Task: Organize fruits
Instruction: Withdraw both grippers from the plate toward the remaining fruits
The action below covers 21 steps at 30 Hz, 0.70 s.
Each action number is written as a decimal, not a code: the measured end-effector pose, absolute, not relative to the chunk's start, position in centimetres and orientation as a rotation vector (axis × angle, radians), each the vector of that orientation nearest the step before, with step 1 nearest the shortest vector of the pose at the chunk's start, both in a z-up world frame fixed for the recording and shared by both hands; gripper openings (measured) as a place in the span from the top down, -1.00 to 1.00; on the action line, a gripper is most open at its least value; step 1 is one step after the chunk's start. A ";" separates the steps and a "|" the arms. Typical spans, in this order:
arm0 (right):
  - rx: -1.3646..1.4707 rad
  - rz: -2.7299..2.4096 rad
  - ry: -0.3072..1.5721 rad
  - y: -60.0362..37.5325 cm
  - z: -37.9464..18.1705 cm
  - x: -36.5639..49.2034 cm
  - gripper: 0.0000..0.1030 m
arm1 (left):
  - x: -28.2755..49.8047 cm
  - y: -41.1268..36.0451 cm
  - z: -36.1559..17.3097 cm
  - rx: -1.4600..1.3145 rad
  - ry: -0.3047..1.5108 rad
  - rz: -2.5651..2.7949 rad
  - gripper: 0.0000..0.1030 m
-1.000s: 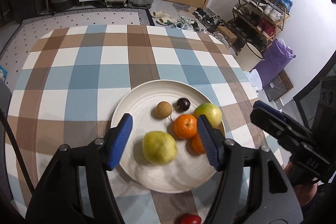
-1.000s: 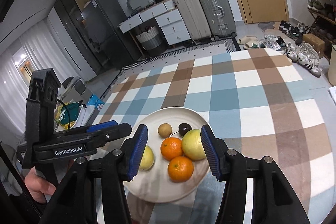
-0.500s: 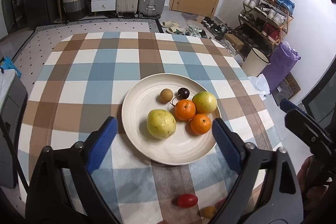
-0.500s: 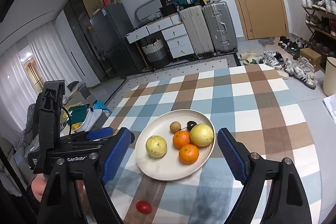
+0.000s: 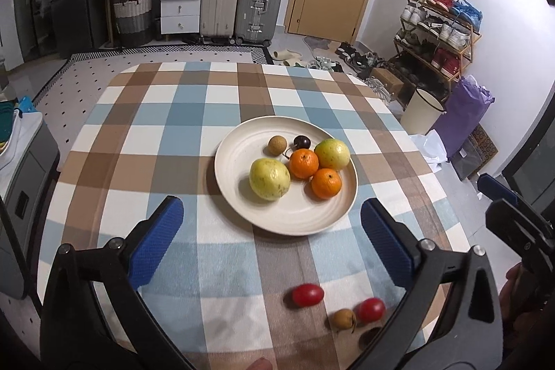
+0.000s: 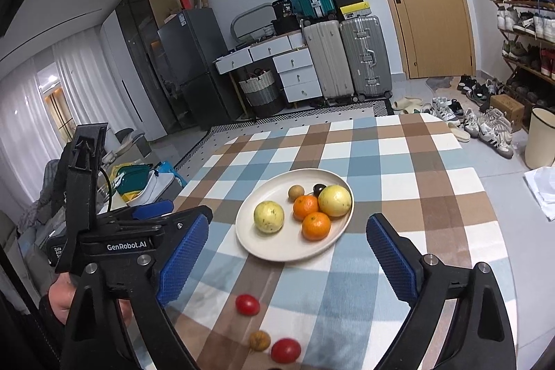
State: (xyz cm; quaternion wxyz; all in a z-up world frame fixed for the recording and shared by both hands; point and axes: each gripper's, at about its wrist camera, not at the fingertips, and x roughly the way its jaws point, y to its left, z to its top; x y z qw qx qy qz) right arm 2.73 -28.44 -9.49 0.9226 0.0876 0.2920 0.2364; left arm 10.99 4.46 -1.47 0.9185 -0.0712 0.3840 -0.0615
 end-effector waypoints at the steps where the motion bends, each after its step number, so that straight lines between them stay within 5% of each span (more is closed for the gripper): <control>1: 0.176 0.484 0.597 -28.5 -9.5 2.2 -0.84 | 10.4 4.4 -1.5 -0.147 0.787 -0.129 -0.98; 21: 0.119 0.491 0.761 -28.8 -16.6 -4.3 -0.85 | 5.0 4.6 -6.4 -0.193 0.854 -0.133 -0.97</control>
